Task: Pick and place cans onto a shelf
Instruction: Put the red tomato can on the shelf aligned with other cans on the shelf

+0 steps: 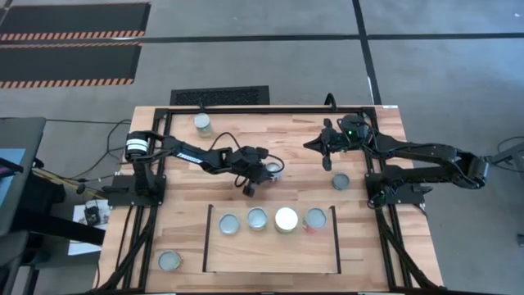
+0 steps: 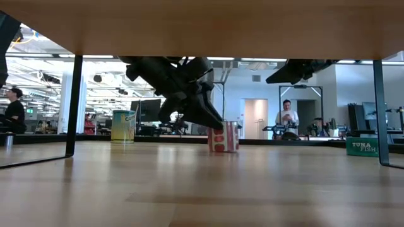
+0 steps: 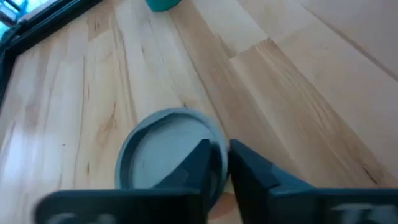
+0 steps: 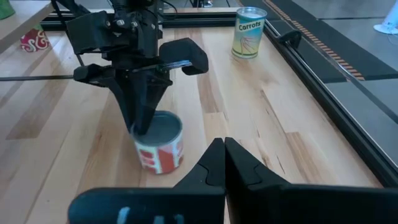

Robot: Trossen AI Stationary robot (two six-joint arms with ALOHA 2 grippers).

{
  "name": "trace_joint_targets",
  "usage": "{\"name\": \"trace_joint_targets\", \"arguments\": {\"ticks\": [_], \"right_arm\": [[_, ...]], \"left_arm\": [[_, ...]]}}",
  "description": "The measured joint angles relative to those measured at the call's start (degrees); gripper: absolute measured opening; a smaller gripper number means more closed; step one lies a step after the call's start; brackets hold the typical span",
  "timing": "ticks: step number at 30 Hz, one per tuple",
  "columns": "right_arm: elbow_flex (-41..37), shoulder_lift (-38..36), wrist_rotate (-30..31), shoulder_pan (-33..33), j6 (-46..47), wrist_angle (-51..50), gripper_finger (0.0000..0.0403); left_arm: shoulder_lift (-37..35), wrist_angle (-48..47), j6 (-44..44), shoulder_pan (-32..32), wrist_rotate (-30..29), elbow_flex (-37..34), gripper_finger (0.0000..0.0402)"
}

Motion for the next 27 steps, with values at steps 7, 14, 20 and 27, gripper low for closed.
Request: {"name": "trace_joint_targets", "arguments": {"ticks": [7,14,20,27], "right_arm": [[0.0,-0.02,0.0,0.0,0.0,-0.27,0.001],[0.0,-0.04,0.01,0.14,0.0,-0.34,0.001],[0.0,-0.04,0.0,0.35,0.02,-0.39,0.001],[0.0,0.02,0.0,0.35,0.46,-0.7,0.001]], "left_arm": [[-7.08,-6.31,0.3,0.99,0.47,-0.43,0.0005],[-19.76,-14.09,-1.79,2.82,3.01,-0.25,0.0001],[-31.86,-23.56,-8.39,1.36,5.56,0.99,0.0],[-35.92,-38.19,-11.41,-10.5,0.16,10.45,0.0]]}}
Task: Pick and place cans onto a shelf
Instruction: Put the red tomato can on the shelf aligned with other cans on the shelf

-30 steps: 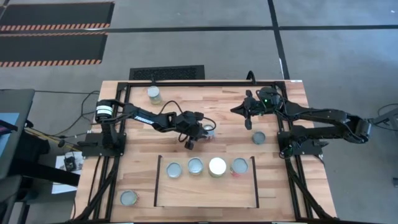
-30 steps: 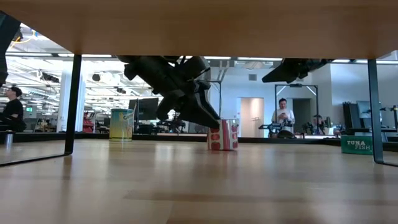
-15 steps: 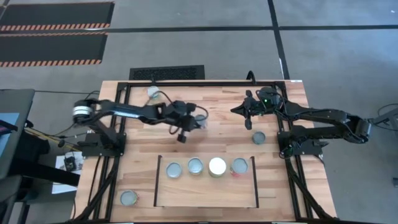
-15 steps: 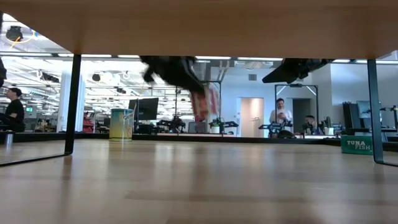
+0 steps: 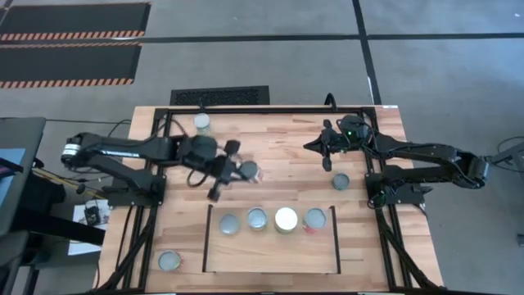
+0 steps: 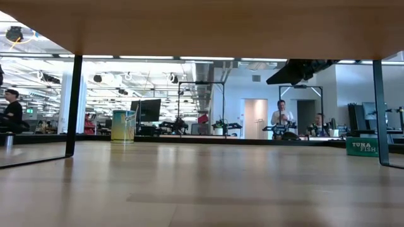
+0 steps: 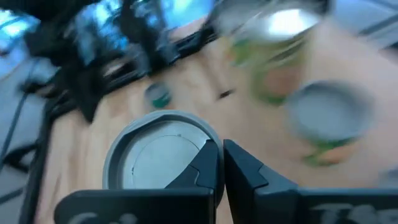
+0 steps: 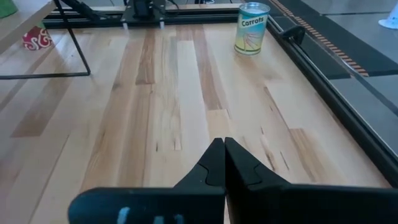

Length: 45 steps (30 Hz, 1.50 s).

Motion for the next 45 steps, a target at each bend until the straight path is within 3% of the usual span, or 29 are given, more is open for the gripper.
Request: {"name": "trace_joint_targets", "arguments": {"ticks": [10,19,29,45], "right_arm": [[0.0,0.06,0.17,-0.18,-0.28,-0.12,0.001],[0.0,0.06,0.24,-0.18,-0.39,-0.06,0.001],[0.0,0.06,0.24,-0.09,2.27,-0.14,0.001],[0.0,0.06,0.17,1.62,3.06,-0.28,0.001]], "left_arm": [[4.74,-5.99,-4.74,-18.96,-7.79,15.14,0.0],[16.75,-6.67,-9.33,-31.16,-13.93,21.21,0.0],[27.44,-8.76,-15.08,-33.88,-18.91,25.0,0.0],[27.38,-10.69,-21.93,-31.47,-18.76,23.4,0.0]]}}
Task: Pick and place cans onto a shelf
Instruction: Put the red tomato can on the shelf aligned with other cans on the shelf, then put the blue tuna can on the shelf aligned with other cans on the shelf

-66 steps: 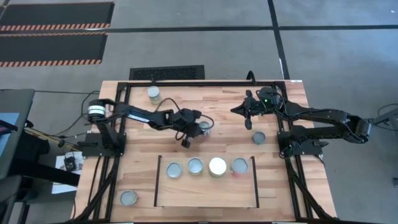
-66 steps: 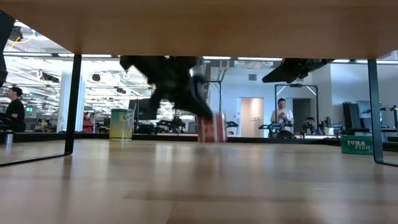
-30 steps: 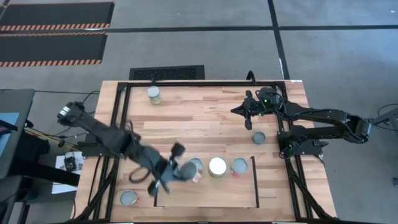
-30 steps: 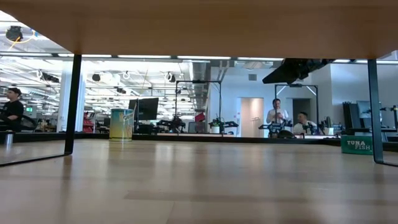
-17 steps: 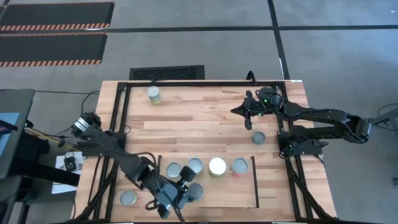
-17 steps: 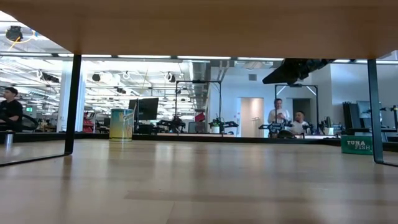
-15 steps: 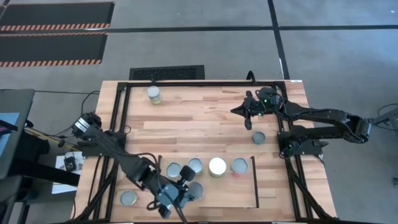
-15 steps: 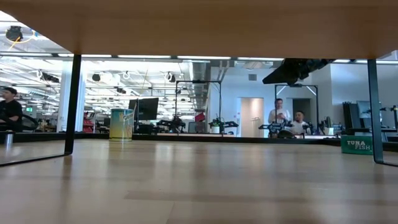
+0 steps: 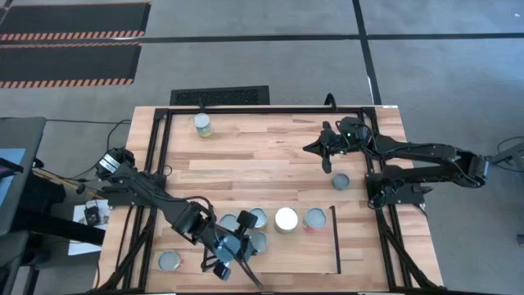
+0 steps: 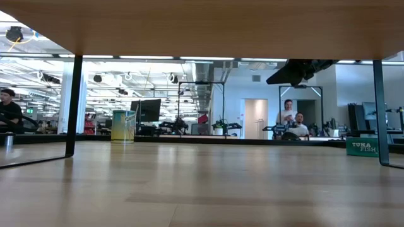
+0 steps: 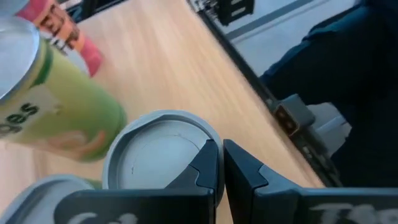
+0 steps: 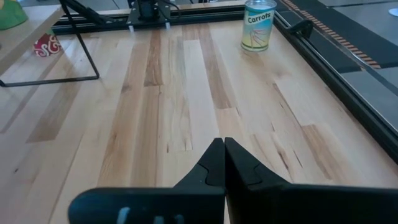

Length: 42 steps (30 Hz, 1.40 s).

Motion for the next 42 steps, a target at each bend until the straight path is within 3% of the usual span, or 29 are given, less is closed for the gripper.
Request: {"name": "trace_joint_targets", "arguments": {"ticks": [14,27,36,42], "right_arm": [[0.0,0.0,0.0,0.0,0.11,-1.36,0.001],[0.0,0.0,0.0,0.0,0.06,-1.84,0.001],[0.01,-0.02,-0.11,0.0,-0.04,-1.93,0.001],[0.0,-0.02,-0.11,0.0,-0.31,-1.95,0.001]], "left_arm": [[1.1,-0.11,-1.46,0.96,2.46,0.03,0.0],[1.44,-2.15,-1.52,1.1,0.93,1.5,0.0001],[1.44,-1.88,-2.42,1.1,1.26,1.54,0.0055],[1.16,-2.53,-3.01,1.1,0.84,2.18,0.0068]]}}
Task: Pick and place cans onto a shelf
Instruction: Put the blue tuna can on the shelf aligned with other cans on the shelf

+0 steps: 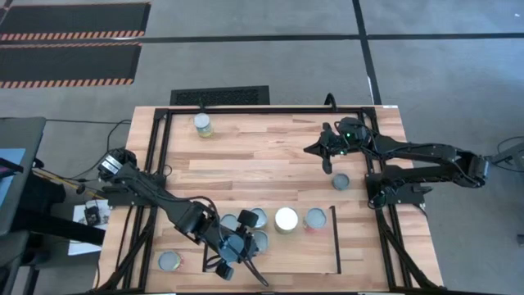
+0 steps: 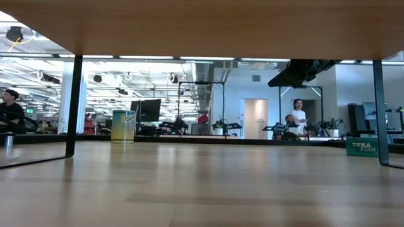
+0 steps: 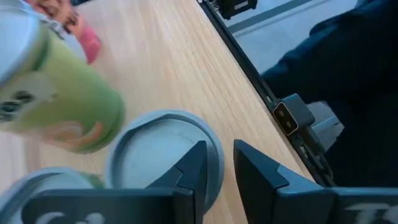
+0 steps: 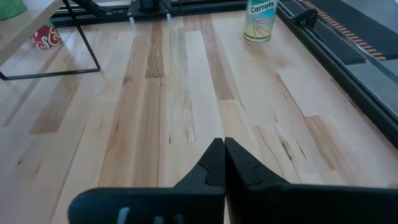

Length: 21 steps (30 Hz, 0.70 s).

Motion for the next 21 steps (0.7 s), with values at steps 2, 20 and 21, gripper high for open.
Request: {"name": "trace_joint_targets", "arguments": {"ticks": [2,20,21], "right_arm": [[0.01,0.0,-0.02,0.0,-0.21,-0.01,0.001],[0.02,-0.24,0.03,0.31,-4.8,0.54,0.0006],[0.02,-0.22,0.01,0.31,-5.39,0.68,0.0005]], "left_arm": [[-0.23,-1.41,-0.79,-0.14,-0.23,1.96,0.0068],[-4.18,-3.15,12.29,4.74,0.25,8.23,0.0007],[-4.65,-2.9,13.53,5.46,0.25,8.23,0.0008]]}}
